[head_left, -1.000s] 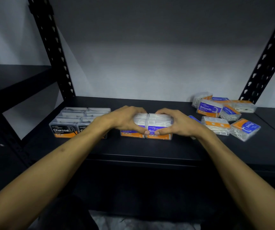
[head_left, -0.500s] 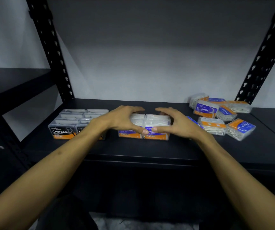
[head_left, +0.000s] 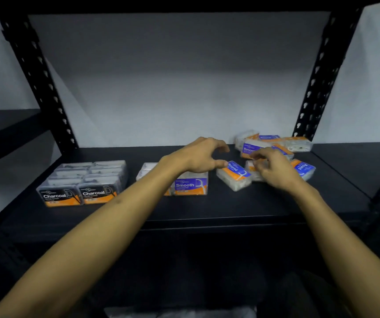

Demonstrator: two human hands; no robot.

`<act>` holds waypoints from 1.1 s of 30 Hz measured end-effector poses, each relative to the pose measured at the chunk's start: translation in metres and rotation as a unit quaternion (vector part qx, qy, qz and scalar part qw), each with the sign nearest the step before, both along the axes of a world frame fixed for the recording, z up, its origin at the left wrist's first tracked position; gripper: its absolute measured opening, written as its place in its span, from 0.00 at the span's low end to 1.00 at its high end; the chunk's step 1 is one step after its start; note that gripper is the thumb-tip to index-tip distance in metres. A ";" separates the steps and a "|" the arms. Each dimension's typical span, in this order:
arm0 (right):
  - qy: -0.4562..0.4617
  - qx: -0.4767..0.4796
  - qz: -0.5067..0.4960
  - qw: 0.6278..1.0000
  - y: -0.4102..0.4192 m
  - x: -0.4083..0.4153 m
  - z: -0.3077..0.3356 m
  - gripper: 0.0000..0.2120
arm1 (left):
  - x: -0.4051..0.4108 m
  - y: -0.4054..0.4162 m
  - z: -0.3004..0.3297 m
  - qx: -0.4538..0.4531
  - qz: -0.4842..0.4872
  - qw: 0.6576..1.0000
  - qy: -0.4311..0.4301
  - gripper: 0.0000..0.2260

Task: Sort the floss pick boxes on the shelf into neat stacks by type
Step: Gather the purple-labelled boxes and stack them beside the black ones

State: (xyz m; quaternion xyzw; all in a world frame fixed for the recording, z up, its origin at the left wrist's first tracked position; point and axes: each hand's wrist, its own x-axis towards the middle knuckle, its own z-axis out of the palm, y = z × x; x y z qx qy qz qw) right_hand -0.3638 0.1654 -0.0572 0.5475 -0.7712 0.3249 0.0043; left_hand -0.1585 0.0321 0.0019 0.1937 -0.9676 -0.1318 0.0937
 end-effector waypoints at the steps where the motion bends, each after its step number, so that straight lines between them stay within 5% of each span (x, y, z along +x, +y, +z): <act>1: 0.006 0.013 -0.016 1.000 0.006 -0.006 -0.004 0.15 | -0.012 0.004 -0.001 0.001 -0.006 1.000 -0.016 0.23; 8: -0.041 0.019 -0.054 0.998 0.045 -0.028 -0.011 0.27 | -0.060 0.018 -0.015 0.036 -0.010 0.996 -0.075 0.35; 12: -0.035 0.031 -0.056 0.997 0.060 -0.037 -0.015 0.31 | -0.071 0.018 -0.022 0.041 -0.009 0.994 -0.098 0.32; 19: -0.049 0.008 -0.074 0.996 0.064 -0.054 -0.018 0.27 | -0.094 0.019 -0.025 0.016 0.009 0.994 -0.111 0.36; 29: 0.052 0.005 -0.130 0.990 0.055 -0.073 -0.023 0.13 | -0.126 0.024 -0.039 0.028 0.014 0.998 -0.063 0.32; 33: 0.042 0.007 -0.149 0.988 0.028 -0.077 -0.005 0.13 | -0.127 0.010 -0.034 0.025 0.031 0.999 -0.014 0.18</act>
